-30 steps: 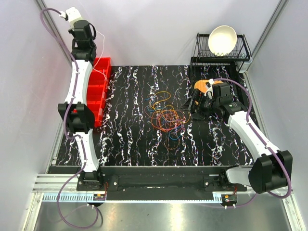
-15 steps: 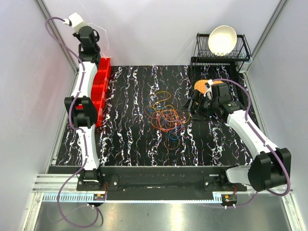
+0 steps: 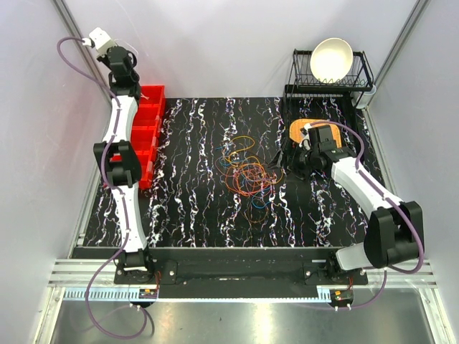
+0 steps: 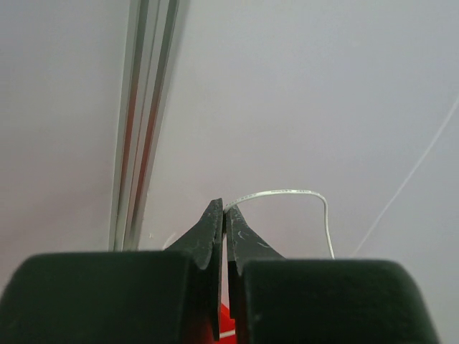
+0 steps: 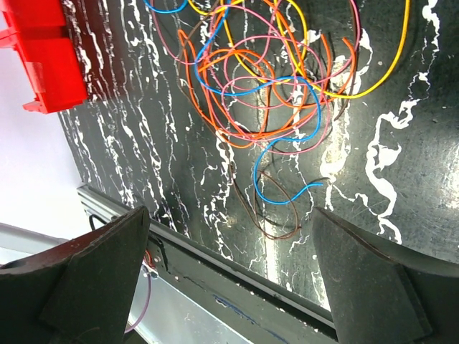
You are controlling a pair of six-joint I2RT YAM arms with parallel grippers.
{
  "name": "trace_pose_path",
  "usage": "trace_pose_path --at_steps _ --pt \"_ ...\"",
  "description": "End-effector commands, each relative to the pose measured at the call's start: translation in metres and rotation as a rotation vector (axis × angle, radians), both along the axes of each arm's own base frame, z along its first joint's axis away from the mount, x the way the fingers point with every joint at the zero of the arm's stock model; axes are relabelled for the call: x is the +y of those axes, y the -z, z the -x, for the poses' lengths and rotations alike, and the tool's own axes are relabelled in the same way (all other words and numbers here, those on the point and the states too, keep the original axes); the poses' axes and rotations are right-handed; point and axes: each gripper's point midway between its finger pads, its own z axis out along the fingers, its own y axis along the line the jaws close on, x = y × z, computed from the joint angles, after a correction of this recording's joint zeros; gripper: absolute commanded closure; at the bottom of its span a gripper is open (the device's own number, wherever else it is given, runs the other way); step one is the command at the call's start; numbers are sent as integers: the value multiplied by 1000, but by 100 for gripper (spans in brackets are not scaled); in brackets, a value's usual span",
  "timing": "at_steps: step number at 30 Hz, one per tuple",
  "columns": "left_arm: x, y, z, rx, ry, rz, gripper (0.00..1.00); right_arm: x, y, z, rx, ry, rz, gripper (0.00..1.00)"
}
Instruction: Untangle the cables
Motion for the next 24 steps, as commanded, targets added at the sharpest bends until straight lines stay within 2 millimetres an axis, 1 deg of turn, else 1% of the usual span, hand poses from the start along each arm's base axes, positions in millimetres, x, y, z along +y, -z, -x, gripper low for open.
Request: trace_pose_path --at_steps 1,5,6,9,10,11,12,13,14,15,18,19,21,24 --pt "1 -19 -8 -126 21 0 100 4 -6 -7 -17 -10 6 2" --pt "-2 -10 -16 -136 54 12 100 3 0 -9 -5 -2 15 2" --pt "-3 -2 -19 -129 59 20 100 4 3 -9 2 -4 17 2" --pt "-4 9 -23 -117 66 36 100 5 5 -11 11 -6 18 2" --pt "-2 16 -23 -108 56 47 100 6 7 -12 15 -6 19 2" --pt "-1 20 -23 -108 47 60 86 6 7 -13 16 -5 19 2" --pt "-1 15 -23 -147 50 62 70 7 8 -11 22 -9 19 2" --pt "-2 32 -24 -126 48 69 50 7 8 -12 21 -7 19 2" --pt "-3 36 -23 -126 48 79 2 8 7 -12 19 -10 16 2" --pt "-2 40 -23 -113 51 97 1 8 8 -12 20 -10 17 2" --pt "-5 37 -21 -96 56 109 1 10 5 -11 17 -15 10 2" --pt "-3 38 -19 -93 39 116 1 10 5 -10 18 -15 9 2" --pt "-6 31 -15 -102 49 135 1 11 2 -8 13 -18 5 2" --pt "-18 21 -14 -103 97 145 1 12 -1 -4 5 -20 -1 2"
